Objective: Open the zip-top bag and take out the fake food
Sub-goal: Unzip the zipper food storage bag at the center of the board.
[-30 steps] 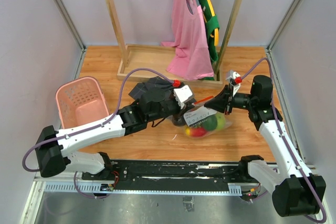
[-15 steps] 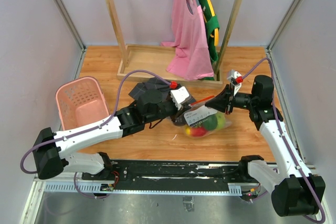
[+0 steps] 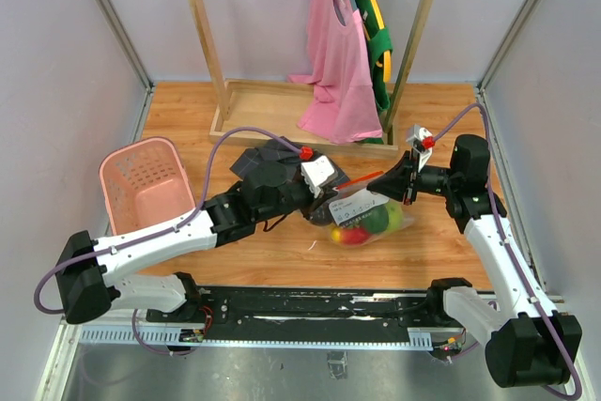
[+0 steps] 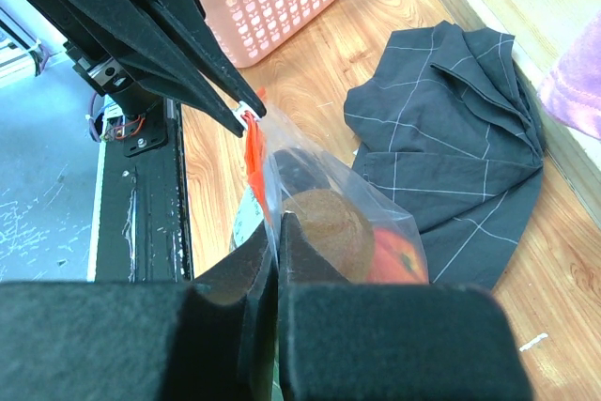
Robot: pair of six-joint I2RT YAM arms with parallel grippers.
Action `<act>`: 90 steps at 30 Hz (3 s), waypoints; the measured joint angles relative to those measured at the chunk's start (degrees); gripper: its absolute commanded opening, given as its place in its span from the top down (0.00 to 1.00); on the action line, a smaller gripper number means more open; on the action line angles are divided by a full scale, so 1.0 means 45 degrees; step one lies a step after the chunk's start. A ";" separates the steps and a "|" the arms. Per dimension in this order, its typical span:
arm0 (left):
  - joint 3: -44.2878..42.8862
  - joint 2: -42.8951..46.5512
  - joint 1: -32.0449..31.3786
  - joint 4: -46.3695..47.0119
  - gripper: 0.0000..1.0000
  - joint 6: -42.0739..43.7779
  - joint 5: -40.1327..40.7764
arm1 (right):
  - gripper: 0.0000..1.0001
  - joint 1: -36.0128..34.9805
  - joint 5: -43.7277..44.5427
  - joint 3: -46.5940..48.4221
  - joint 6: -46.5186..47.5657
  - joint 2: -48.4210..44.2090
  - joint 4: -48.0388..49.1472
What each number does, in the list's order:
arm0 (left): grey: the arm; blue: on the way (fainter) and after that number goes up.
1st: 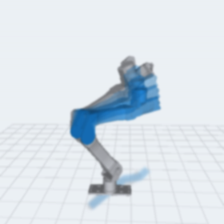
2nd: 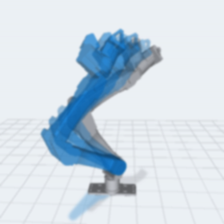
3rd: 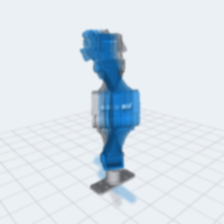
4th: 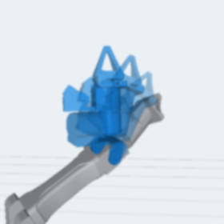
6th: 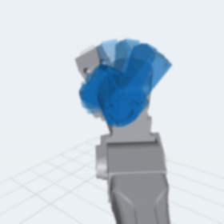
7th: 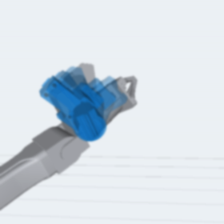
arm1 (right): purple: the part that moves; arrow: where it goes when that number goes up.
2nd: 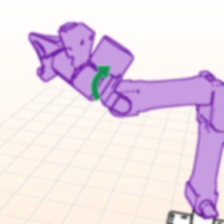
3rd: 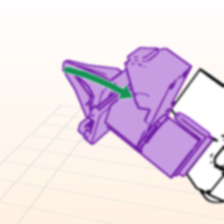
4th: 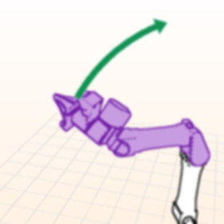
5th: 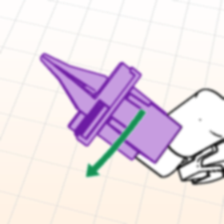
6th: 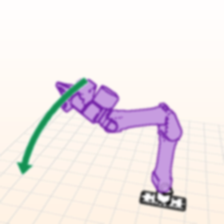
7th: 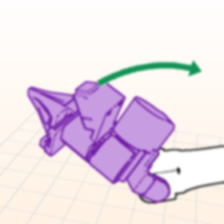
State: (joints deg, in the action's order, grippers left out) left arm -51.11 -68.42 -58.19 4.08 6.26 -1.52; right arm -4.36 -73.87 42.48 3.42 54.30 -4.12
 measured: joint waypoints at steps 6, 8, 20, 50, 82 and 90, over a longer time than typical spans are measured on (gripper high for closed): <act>0.0151 0.0141 0.0024 -0.0019 1.00 -0.0010 0.0000 | 0.99 0.0005 0.0000 0.0000 -0.0005 0.0000 0.0000; 0.0248 0.0180 0.0063 -0.0024 1.00 -0.0015 0.0010 | 0.99 0.0019 0.0000 0.0000 0.0000 0.0000 -0.0005; 0.0651 0.0486 0.0175 -0.0078 1.00 -0.0019 0.0087 | 0.99 0.0112 0.0000 0.0000 -0.0005 0.0000 -0.0005; 0.1962 0.1195 0.0763 -0.0092 1.00 -0.0287 0.0214 | 0.99 0.0262 0.0010 0.0000 -0.0005 0.0005 -0.0005; 0.3798 0.2254 0.1632 -0.0432 1.00 -0.0568 0.0753 | 0.99 0.0350 0.0015 0.0000 -0.0005 0.0005 -0.0005; 0.3861 0.2229 0.1661 -0.0597 1.00 -0.0845 0.1103 | 0.99 0.0427 0.0019 0.0000 -0.0010 0.0005 -0.0005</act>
State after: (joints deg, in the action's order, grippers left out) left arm -33.74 -58.39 -50.72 1.39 2.46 3.44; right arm -2.44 -73.78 42.48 3.38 54.33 -4.14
